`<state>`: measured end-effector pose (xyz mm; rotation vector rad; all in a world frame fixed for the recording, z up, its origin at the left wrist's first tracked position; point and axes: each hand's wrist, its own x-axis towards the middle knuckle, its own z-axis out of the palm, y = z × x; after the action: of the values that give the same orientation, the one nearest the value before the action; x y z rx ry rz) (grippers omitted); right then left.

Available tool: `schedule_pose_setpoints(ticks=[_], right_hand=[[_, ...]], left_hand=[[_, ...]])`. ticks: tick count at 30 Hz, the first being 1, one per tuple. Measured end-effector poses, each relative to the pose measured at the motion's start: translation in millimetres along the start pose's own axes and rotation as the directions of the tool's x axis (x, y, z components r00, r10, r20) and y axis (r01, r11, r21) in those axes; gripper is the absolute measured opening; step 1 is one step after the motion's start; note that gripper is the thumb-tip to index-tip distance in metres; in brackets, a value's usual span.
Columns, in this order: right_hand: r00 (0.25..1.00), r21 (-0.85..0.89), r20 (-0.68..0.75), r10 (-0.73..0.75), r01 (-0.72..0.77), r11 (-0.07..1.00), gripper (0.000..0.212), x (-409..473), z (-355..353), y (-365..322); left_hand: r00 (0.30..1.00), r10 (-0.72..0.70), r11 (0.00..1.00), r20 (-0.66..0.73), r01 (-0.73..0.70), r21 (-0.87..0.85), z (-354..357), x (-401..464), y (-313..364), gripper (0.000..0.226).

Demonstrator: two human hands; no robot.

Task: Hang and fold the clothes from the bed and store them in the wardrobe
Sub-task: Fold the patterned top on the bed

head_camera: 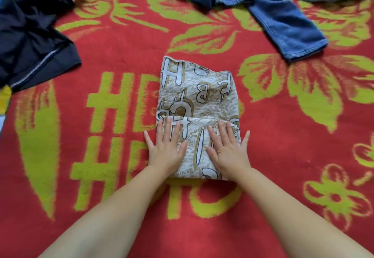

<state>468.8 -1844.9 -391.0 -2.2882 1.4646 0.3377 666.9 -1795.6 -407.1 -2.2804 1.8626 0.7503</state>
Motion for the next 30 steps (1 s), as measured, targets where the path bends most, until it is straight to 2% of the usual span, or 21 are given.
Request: schedule_pose_setpoints(ticks=[2, 4, 5, 6, 8, 10, 12, 14, 16, 18, 20, 21, 22, 23, 24, 25, 28, 29, 30], right_hand=[[0.992, -0.06, -0.05, -0.115, 0.112, 0.992, 0.074, -19.1, -10.0, -7.3], [0.956, -0.146, -0.001, -0.294, 0.291, 0.945, 0.088, -40.7, -8.6, -8.2], [0.94, -0.184, 0.068, -0.334, 0.341, 0.922, 0.097, -49.7, -7.2, -6.6], [0.934, -0.219, 0.13, -0.333, 0.355, 0.909, 0.105, -55.2, -5.8, -3.3], [0.949, -0.24, 0.181, -0.259, 0.298, 0.924, 0.108, -51.5, -8.4, 2.0], [0.972, -0.199, 0.12, -0.203, 0.224, 0.954, 0.097, -36.8, -11.6, 2.8], [0.971, -0.19, 0.175, -0.161, 0.194, 0.962, 0.092, -23.7, -17.3, -2.0], [0.959, -0.192, 0.245, -0.141, 0.191, 0.963, 0.091, -21.7, -24.7, -8.6], [0.931, -0.129, 0.344, -0.122, 0.176, 0.976, 0.089, -28.8, -42.2, -16.3], [0.839, -0.012, 0.531, -0.114, 0.142, 0.99, 0.089, -36.1, -65.0, -17.8], [0.703, 0.145, 0.689, -0.176, 0.105, 0.984, 0.077, -44.7, -87.1, -15.6], [0.642, 0.202, 0.733, -0.226, 0.113, 0.973, 0.064, -47.1, -96.4, -14.9], [0.596, 0.233, 0.76, -0.26, 0.124, 0.965, 0.052, -47.4, -105.5, -14.8], [0.571, 0.242, 0.778, -0.261, 0.11, 0.964, 0.043, -43.9, -113.5, -14.1], [0.572, 0.246, 0.782, -0.247, 0.08, 0.966, 0.038, -36.2, -120.2, -11.7], [0.603, 0.262, 0.763, -0.234, 0.042, 0.964, 0.034, -24.9, -125.0, -8.1], [0.828, 0.361, 0.545, -0.133, -0.089, 0.928, 0.023, 16.5, -130.8, 2.0], [0.892, 0.345, 0.448, -0.067, -0.104, 0.933, 0.029, 28.3, -129.5, 2.0], [0.931, 0.253, 0.366, 0.008, -0.108, 0.961, 0.04, 37.0, -123.6, 0.1]], left_hand=[[0.974, 0.206, 0.975, -0.093, -0.197, 0.102, -10.7, -17.0, -4.6, 0.077], [0.876, 0.479, 0.856, -0.055, -0.452, 0.252, -13.4, -36.8, -13.2, 0.088], [0.836, 0.548, 0.798, 0.002, -0.524, 0.298, -12.2, -46.0, -18.0, 0.094], [0.828, 0.557, 0.771, 0.069, -0.546, 0.329, -10.1, -53.0, -21.6, 0.1], [0.872, 0.466, 0.801, 0.149, -0.488, 0.347, -8.3, -58.0, -23.1, 0.11], [0.918, 0.376, 0.851, 0.124, -0.395, 0.347, -8.8, -50.1, -19.5, 0.107], [0.944, 0.282, 0.877, 0.173, -0.327, 0.353, -16.4, -40.3, -11.0, 0.099], [0.94, 0.26, 0.868, 0.219, -0.327, 0.374, -25.7, -37.1, -2.6, 0.096], [0.913, 0.251, 0.868, 0.321, -0.359, 0.342, -41.7, -39.4, 3.8, 0.091], [0.822, 0.233, 0.905, 0.52, -0.379, 0.193, -64.9, -44.4, 5.7, 0.078], [0.627, 0.256, 0.942, 0.735, -0.331, -0.046, -93.0, -52.4, 8.3, 0.044], [0.529, 0.264, 0.95, 0.807, -0.286, -0.123, -104.6, -54.0, 9.6, 0.026], [0.462, 0.269, 0.956, 0.845, -0.232, -0.177, -114.1, -52.5, 10.4, 0.016], [0.437, 0.262, 0.964, 0.86, -0.165, -0.21, -123.7, -47.5, 10.6, 0.013], [0.455, 0.242, 0.97, 0.857, -0.107, -0.217, -131.9, -37.7, 9.6, 0.014], [0.505, 0.21, 0.977, 0.837, -0.07, -0.203, -137.8, -23.9, 6.0, 0.013], [0.695, 0.114, 0.983, 0.71, 0.026, -0.183, -151.6, 24.6, -10.0, 0.019], [0.783, 0.09, 0.985, 0.616, 0.022, -0.172, -153.2, 36.9, -14.1, 0.024], [0.878, 0.073, 0.992, 0.474, -0.016, -0.122, -149.1, 45.4, -16.6, 0.029]])
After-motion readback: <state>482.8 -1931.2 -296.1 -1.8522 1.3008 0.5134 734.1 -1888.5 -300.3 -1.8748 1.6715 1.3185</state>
